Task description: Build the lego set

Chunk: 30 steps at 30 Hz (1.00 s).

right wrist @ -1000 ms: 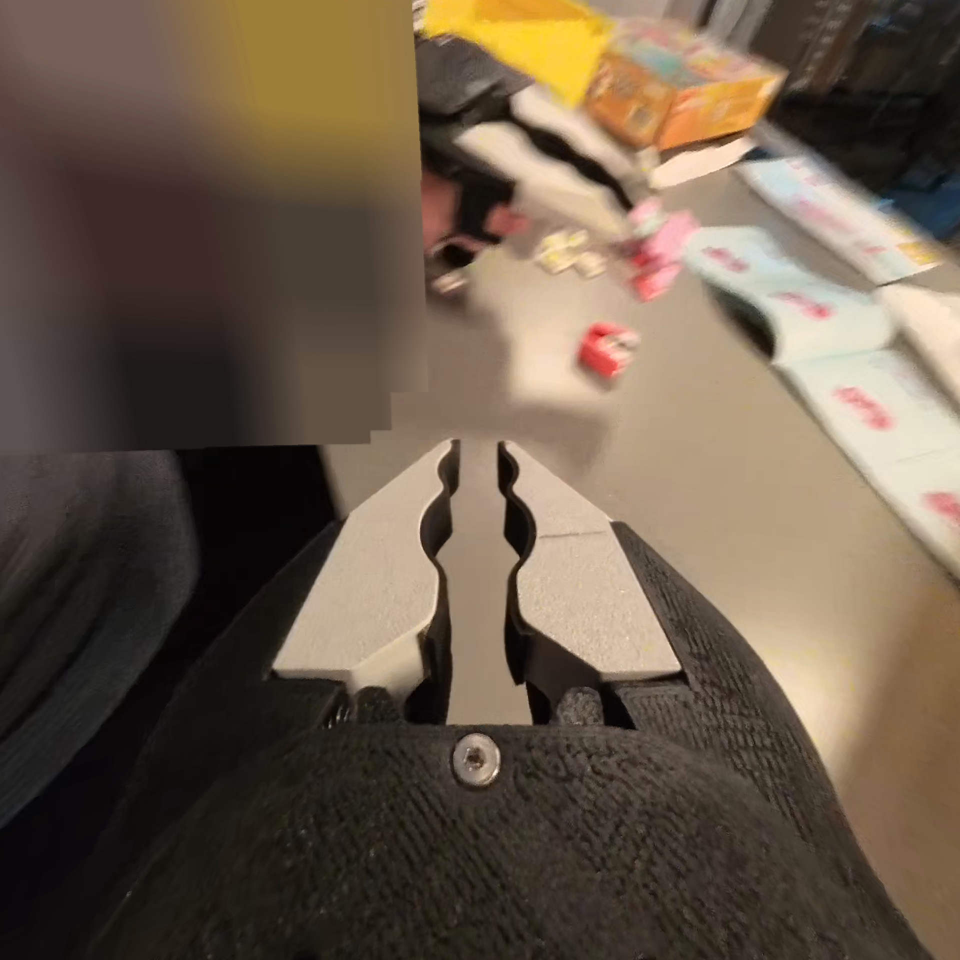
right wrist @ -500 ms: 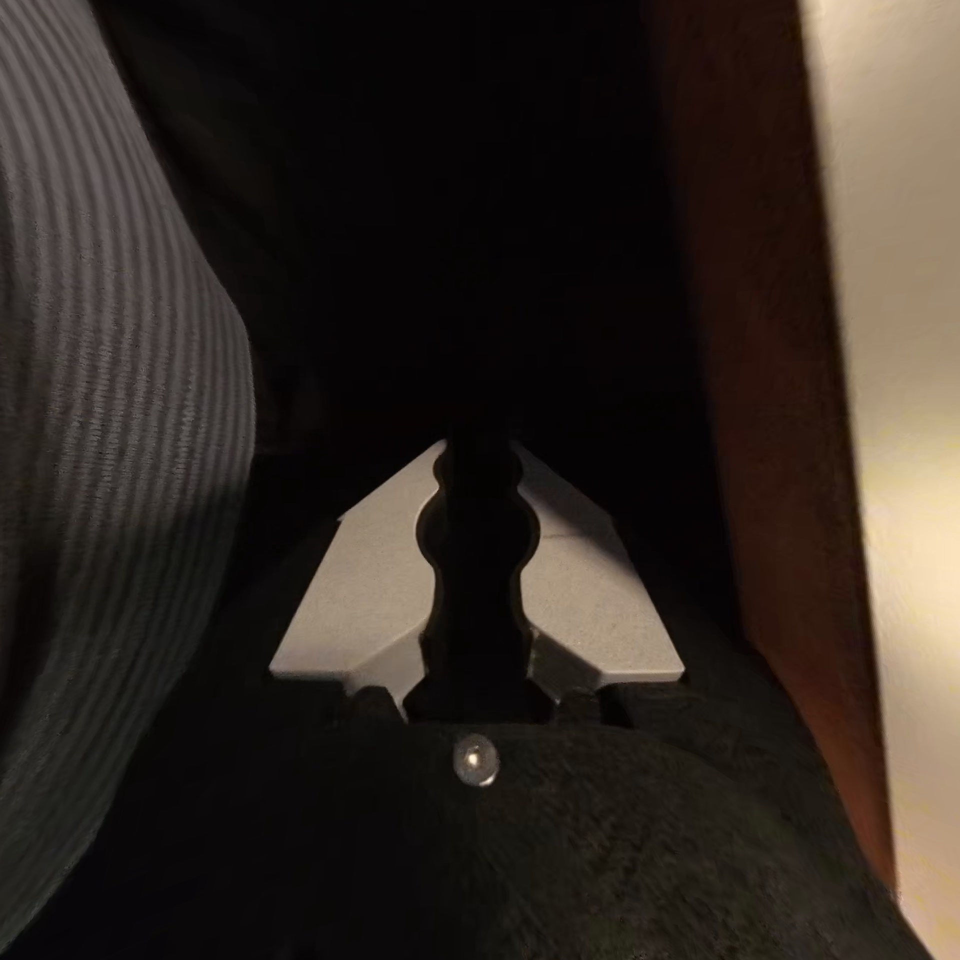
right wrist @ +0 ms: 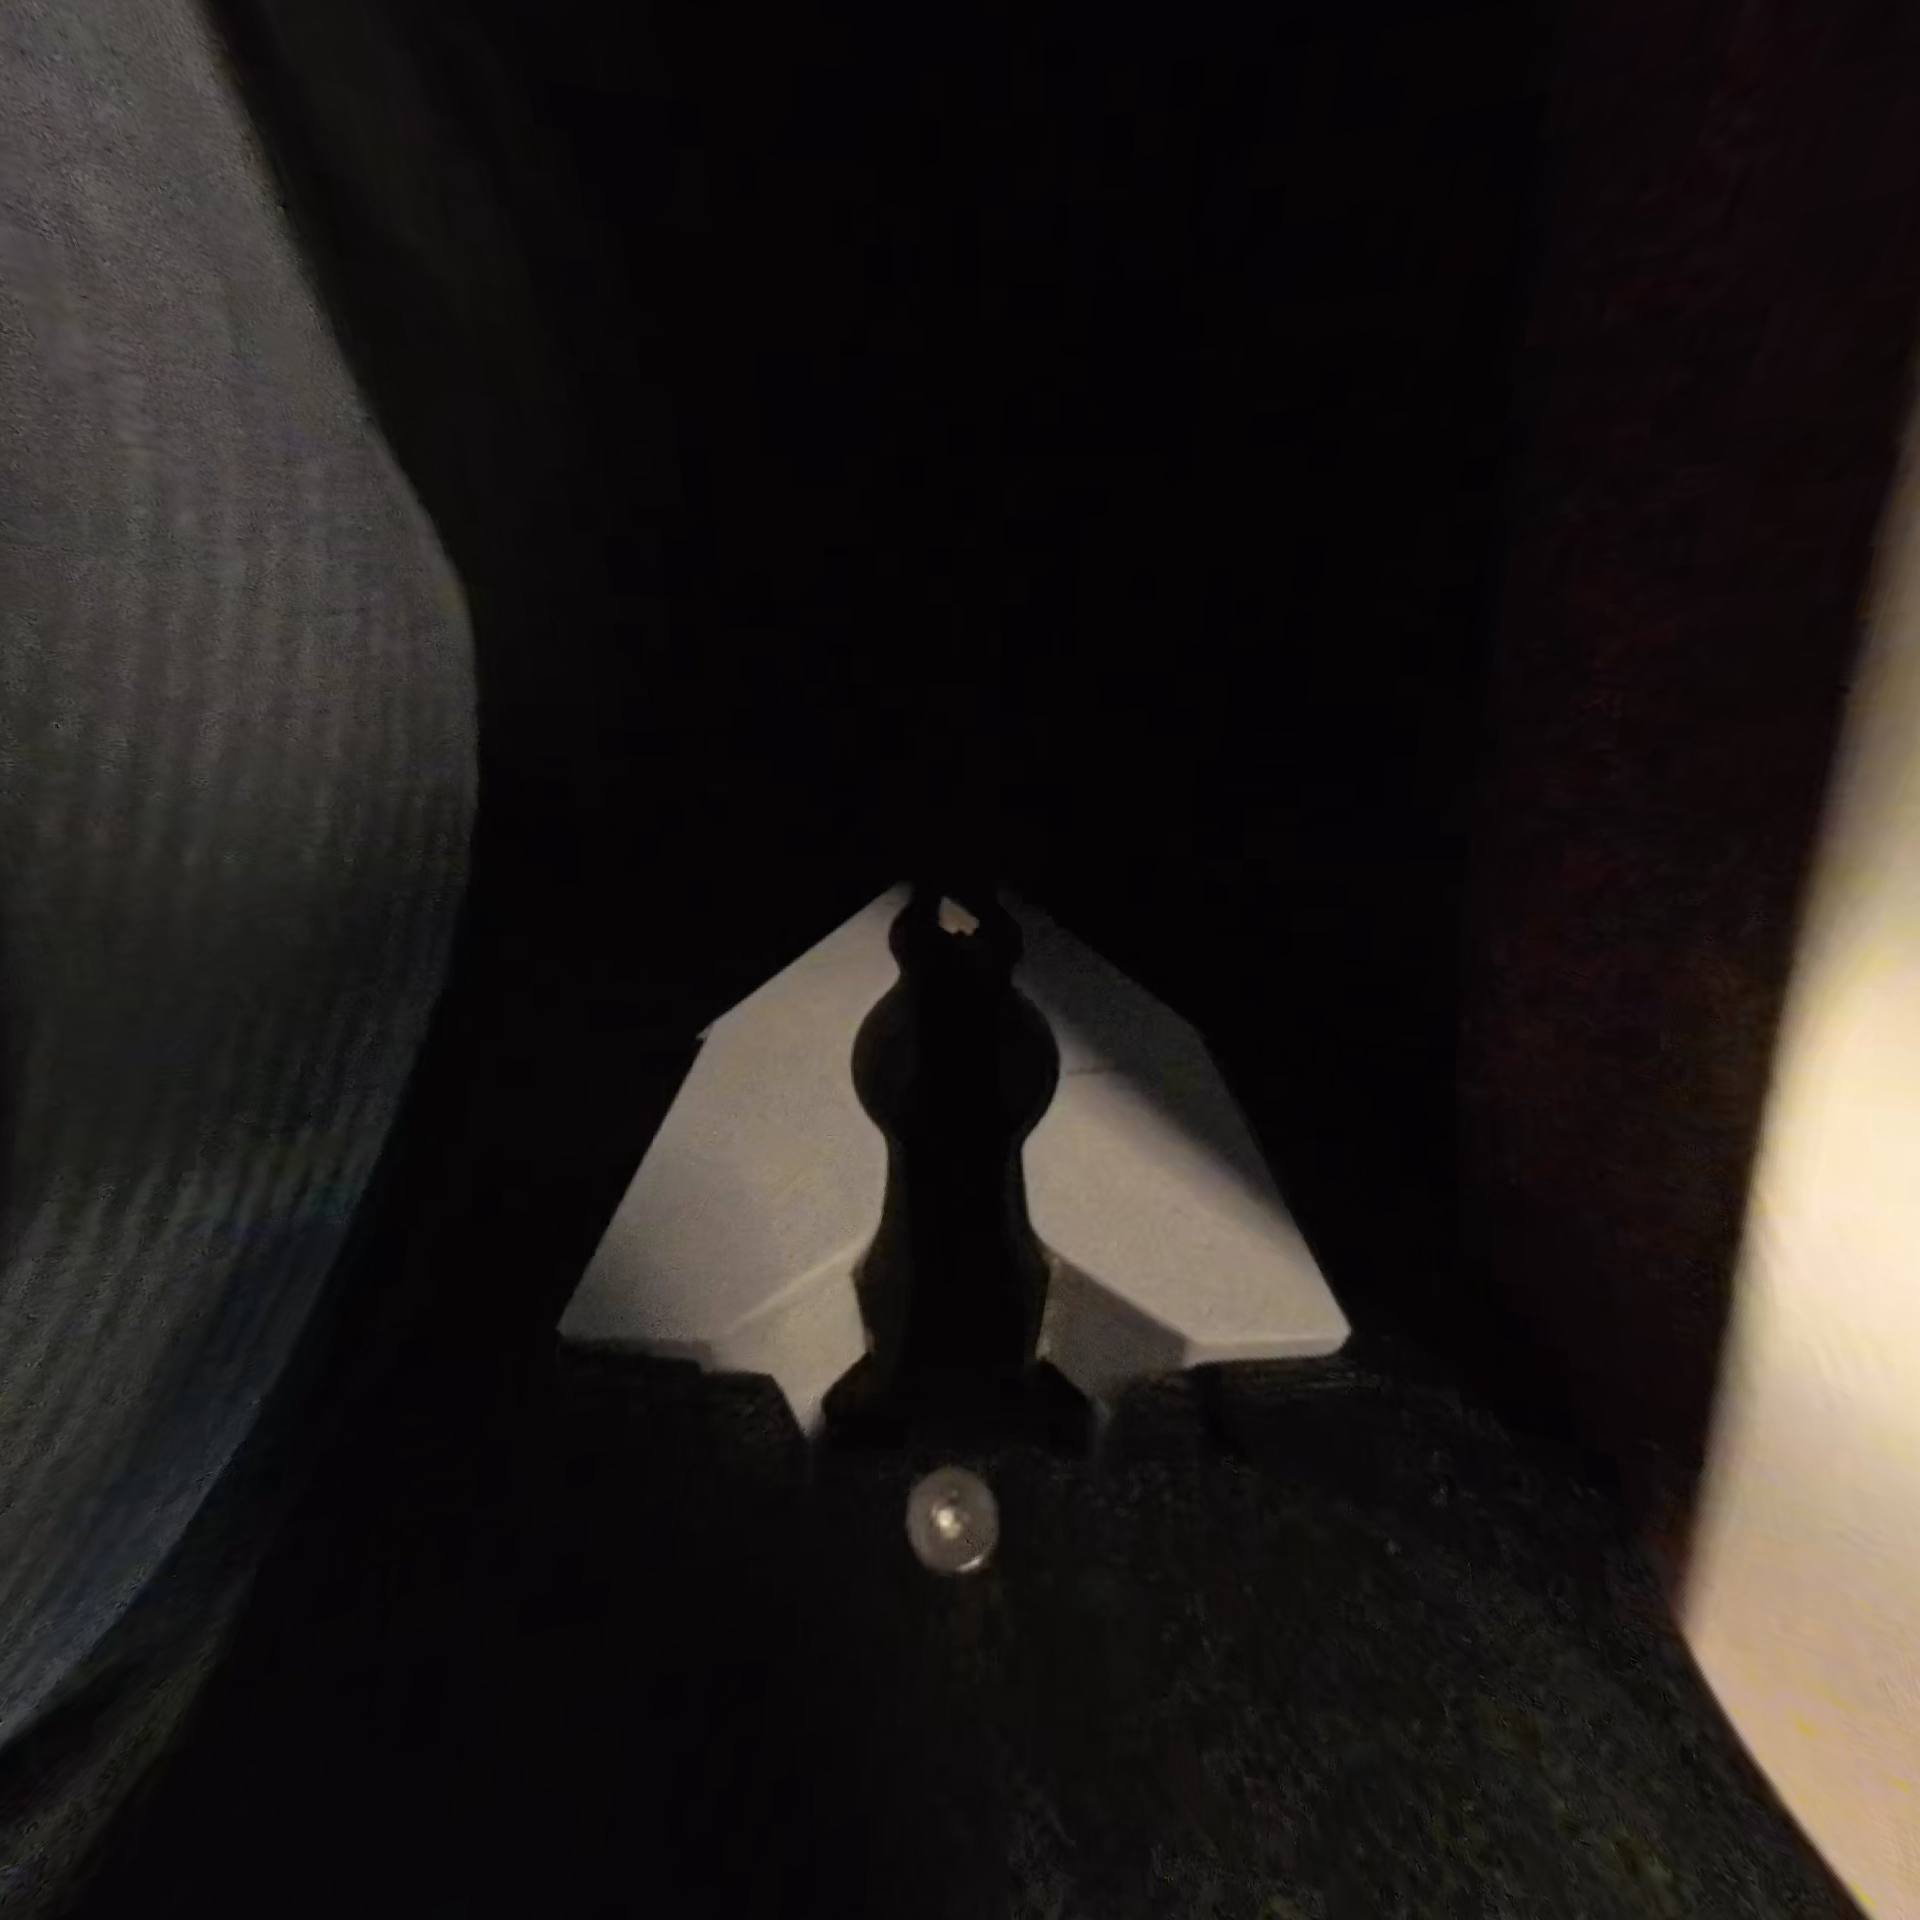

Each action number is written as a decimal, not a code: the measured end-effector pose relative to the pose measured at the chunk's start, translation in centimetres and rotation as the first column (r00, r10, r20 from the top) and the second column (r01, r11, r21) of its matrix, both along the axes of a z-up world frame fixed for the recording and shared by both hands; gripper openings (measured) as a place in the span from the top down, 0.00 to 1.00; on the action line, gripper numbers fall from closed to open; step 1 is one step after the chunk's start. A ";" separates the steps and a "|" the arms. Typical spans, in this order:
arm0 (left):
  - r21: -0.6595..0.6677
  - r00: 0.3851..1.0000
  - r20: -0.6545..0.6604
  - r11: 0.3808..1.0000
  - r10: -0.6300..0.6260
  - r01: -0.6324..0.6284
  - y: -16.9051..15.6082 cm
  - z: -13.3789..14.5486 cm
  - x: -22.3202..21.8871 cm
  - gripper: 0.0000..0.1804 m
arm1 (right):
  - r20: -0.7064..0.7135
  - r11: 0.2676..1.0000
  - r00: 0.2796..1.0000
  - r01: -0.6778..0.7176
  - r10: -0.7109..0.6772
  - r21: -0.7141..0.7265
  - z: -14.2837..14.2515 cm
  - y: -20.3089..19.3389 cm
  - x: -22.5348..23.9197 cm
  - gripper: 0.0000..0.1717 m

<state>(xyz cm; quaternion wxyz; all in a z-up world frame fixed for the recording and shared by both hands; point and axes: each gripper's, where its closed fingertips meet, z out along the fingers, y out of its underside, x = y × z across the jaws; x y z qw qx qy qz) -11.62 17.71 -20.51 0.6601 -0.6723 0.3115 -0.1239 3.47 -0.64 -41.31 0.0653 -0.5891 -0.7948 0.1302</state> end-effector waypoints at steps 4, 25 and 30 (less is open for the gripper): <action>-0.002 1.000 0.003 1.000 -0.006 0.006 0.0 0.0 0.1 0.92 | -0.263 0.996 0.961 0.074 -0.082 -0.040 3.4 1.1 1.5 0.96; -0.019 0.997 -0.042 0.998 -0.062 0.061 -0.6 -0.7 1.1 0.92 | 0.237 0.993 0.971 -0.035 0.008 0.111 11.2 18.0 0.6 0.93; -0.036 0.998 0.001 0.997 -0.064 0.064 -0.5 -0.5 0.9 0.92 | -0.007 0.988 1.000 -0.014 0.015 0.151 12.0 18.7 0.3 0.85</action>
